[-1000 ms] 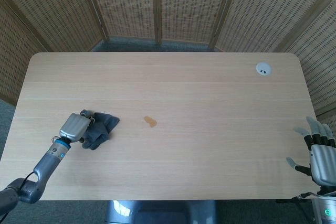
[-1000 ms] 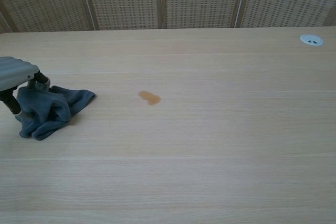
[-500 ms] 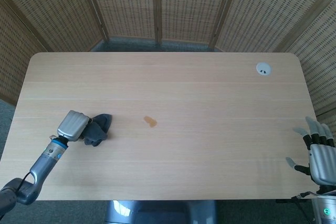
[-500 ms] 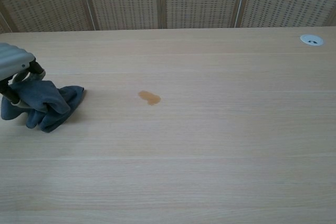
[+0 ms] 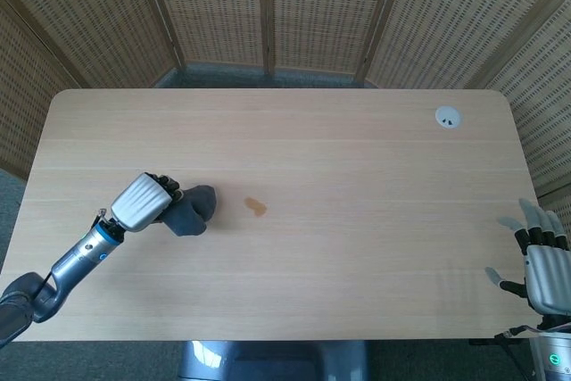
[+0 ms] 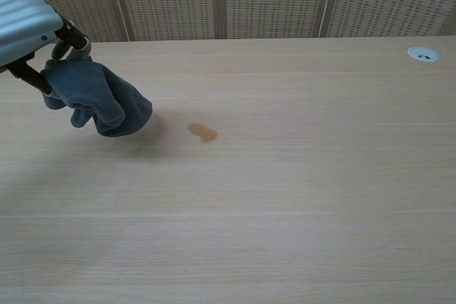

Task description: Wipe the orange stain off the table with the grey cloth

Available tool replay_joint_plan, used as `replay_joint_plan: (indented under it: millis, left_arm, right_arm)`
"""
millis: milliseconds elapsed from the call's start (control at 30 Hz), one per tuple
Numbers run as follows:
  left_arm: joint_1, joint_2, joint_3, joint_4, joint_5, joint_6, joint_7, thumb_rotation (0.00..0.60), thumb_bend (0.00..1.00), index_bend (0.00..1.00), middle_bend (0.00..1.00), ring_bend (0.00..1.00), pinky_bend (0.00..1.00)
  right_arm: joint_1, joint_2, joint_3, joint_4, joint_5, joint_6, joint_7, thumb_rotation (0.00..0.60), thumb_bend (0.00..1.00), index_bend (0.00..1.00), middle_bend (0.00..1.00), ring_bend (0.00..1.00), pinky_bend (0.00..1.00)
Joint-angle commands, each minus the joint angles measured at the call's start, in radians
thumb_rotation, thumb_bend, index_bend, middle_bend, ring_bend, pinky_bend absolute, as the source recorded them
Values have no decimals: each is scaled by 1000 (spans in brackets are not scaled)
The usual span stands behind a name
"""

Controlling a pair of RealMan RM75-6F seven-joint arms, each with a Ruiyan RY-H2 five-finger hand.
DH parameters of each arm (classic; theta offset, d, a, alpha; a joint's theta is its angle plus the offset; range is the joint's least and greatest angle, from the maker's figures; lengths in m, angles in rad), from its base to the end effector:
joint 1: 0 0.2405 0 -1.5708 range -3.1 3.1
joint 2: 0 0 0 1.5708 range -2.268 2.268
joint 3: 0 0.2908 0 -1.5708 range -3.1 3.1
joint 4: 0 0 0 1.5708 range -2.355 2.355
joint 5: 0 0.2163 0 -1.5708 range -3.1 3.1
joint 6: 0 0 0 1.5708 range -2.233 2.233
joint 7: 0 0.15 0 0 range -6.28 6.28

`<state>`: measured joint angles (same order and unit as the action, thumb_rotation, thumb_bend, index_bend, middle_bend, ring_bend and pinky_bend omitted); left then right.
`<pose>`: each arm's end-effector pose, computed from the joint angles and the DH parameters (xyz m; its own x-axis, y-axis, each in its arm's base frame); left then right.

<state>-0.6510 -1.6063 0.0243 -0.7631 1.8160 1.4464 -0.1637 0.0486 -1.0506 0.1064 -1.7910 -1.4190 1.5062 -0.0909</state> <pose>-0.2562 0.3708 0.0332 0.5776 -0.2175 0.7868 0.4960 -0.6720 -0.5499 -0.3236 -0.1870 0.1906 0.3696 0.0460 0.9280 -0.9271 0.0856 0.3650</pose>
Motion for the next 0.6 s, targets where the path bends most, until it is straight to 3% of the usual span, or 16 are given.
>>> replay_joint_plan:
  millis: [33, 200, 600]
  left_arm:
    - [-20, -16, 0, 11, 6, 0, 1, 600, 153, 758, 710, 679, 914]
    - [-75, -46, -20, 22, 3, -32, 33, 600, 154, 758, 710, 678, 913]
    - [-262, -160, -58, 75, -12, -231, 152, 600, 153, 759, 704, 673, 911]
  right_arm:
    - [-1, 2, 0, -2, -1, 0, 4, 600, 0, 241, 0, 0, 0]
    - [-1, 8, 1, 0, 2, -3, 19, 600, 0, 242, 0, 0, 0]
    - [6, 16, 4, 8, 11, -22, 48, 600, 0, 241, 0, 0, 0]
